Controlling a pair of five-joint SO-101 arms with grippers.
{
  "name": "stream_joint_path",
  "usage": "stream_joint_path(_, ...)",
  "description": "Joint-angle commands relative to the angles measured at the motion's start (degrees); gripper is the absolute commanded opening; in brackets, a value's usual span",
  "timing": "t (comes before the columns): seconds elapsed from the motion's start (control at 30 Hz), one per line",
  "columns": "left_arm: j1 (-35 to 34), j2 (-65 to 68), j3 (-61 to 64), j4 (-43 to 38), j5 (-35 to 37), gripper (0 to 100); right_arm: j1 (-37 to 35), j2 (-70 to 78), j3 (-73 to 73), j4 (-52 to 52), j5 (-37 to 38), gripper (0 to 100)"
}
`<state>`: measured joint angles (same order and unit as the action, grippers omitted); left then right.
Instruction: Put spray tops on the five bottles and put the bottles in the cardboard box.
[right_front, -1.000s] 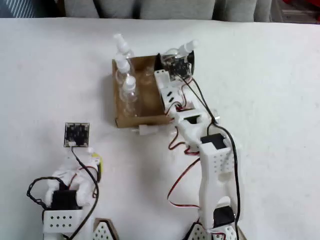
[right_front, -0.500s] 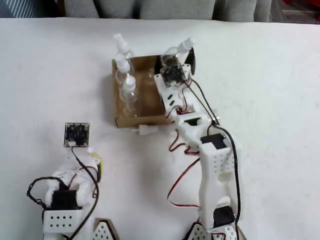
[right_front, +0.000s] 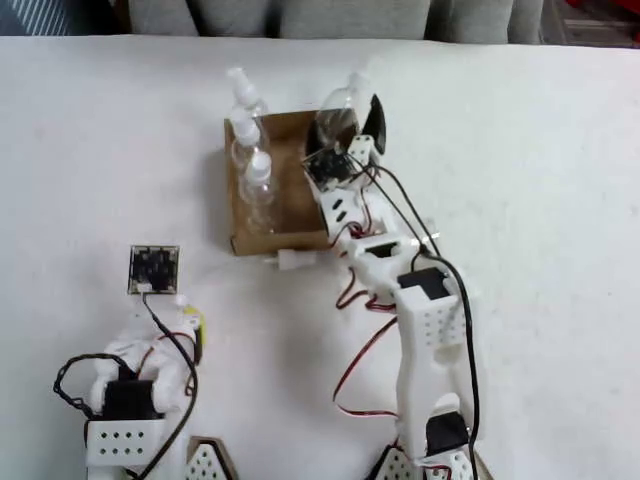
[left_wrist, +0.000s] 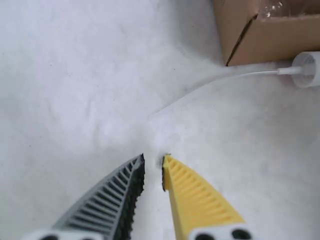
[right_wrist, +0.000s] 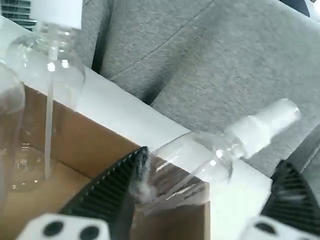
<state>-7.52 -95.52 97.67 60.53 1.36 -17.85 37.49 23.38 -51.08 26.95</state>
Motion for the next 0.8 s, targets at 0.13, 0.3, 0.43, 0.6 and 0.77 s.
stream_joint_path(0.13,0.6,-0.6,-0.3,-2.1,-0.7,8,-0.2,-4.5,-0.6,-0.8,0.5,0.9)
stream_joint_path(0.3,0.6,-0.6,-0.3,-2.1,-0.7,8,0.0,-4.5,-0.8,-0.8,0.5,8.8)
stream_joint_path(0.43,0.6,-0.6,-0.3,-2.1,-0.7,8,0.0,-4.6,-0.8,-0.8,0.5,7.6)
stream_joint_path(0.6,0.5,-0.6,-0.3,-2.1,-0.7,8,0.0,-7.7,-0.6,2.0,0.5,7.4)
stream_joint_path(0.77,0.5,-0.6,-0.3,-2.1,-0.7,8,0.4,-14.2,-0.5,13.7,-7.3,7.4)
